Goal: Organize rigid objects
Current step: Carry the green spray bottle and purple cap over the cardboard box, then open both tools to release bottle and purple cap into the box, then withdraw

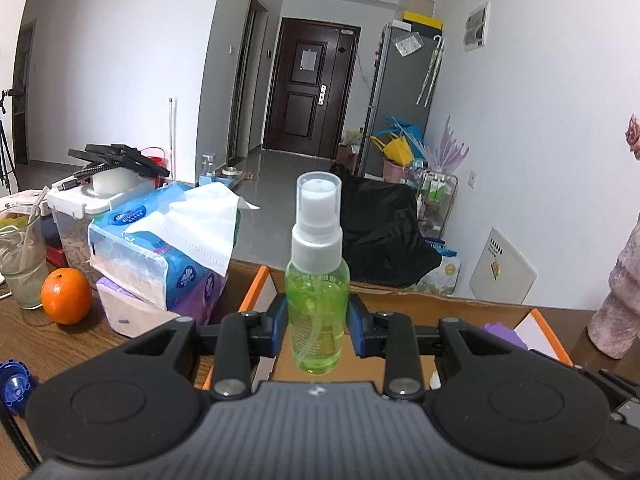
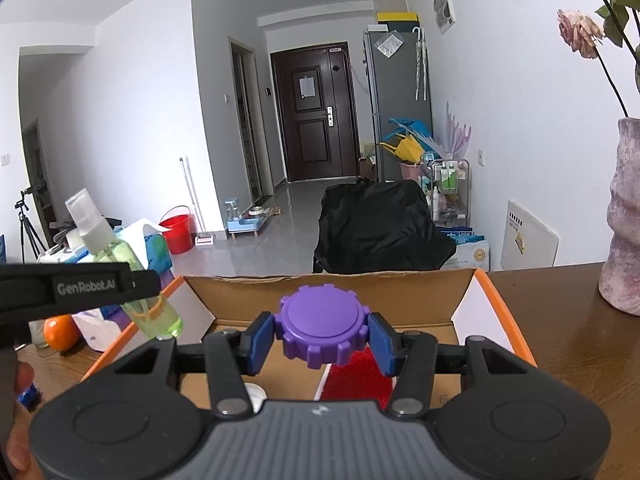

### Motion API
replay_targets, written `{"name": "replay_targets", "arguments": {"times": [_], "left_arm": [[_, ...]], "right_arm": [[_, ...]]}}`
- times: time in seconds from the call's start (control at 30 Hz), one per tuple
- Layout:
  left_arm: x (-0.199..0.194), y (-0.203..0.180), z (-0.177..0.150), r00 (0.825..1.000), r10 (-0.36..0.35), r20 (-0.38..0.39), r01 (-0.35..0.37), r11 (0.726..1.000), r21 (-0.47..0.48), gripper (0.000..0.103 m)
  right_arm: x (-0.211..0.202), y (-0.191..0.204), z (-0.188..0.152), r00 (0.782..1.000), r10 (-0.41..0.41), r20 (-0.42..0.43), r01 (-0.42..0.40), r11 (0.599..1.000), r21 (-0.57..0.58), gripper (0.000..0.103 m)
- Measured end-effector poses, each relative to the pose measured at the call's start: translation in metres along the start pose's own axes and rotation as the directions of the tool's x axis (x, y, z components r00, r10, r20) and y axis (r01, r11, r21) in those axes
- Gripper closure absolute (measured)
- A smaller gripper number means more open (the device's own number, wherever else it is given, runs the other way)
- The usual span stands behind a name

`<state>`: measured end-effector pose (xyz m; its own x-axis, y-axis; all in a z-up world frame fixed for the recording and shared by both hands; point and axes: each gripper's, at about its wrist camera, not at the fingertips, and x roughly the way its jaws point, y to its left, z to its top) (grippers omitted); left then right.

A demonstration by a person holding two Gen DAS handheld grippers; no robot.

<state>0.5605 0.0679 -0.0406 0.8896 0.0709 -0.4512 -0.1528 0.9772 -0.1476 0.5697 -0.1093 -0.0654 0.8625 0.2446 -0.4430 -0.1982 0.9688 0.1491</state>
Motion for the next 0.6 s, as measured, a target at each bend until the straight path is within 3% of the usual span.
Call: {"name": "replay_targets", "arguments": {"times": [0.17,0.23,0.27,0.3,0.4,0.47,0.6], "left_arm": [[0.002,-0.002,-0.002,1.0,0.006,-0.019,-0.006,1.0,0.012,0.071],[0.005,-0.001,-0.002,0.999,0.007,-0.045,-0.007,1.0,0.008,0.071],[0.005,0.0,-0.002,0.999,0.01,-0.043,-0.01,1.0,0.004,0.07],[0.004,0.001,-0.001,0.999,0.012,-0.037,-0.012,1.0,0.007,0.062],[-0.003,0.003,0.0,1.0,0.024,-0.014,-0.024,1.0,0.018,0.004],[-0.01,0.005,-0.001,0.998,0.05,0.035,-0.05,0.999,0.02,0.0],[-0.011,0.011,0.002,0.999,0.037,0.012,-0.037,0.999,0.001,0.0]], "right_arm": [[0.001,-0.002,0.002,1.0,0.004,-0.021,-0.004,1.0,0.001,0.052],[0.003,-0.006,0.007,1.0,-0.005,-0.022,0.005,1.0,0.006,0.043],[0.002,-0.007,0.007,1.0,-0.008,-0.026,0.009,1.0,0.005,0.03],[0.001,-0.008,0.007,1.0,-0.007,-0.025,0.007,1.0,0.004,0.019],[-0.004,-0.009,0.007,1.0,-0.001,-0.014,0.001,1.0,0.01,0.009],[-0.006,-0.011,0.008,1.0,0.0,-0.008,0.0,1.0,0.019,0.001],[-0.007,-0.012,0.008,1.0,-0.006,0.001,0.006,1.0,0.026,0.0]]}}
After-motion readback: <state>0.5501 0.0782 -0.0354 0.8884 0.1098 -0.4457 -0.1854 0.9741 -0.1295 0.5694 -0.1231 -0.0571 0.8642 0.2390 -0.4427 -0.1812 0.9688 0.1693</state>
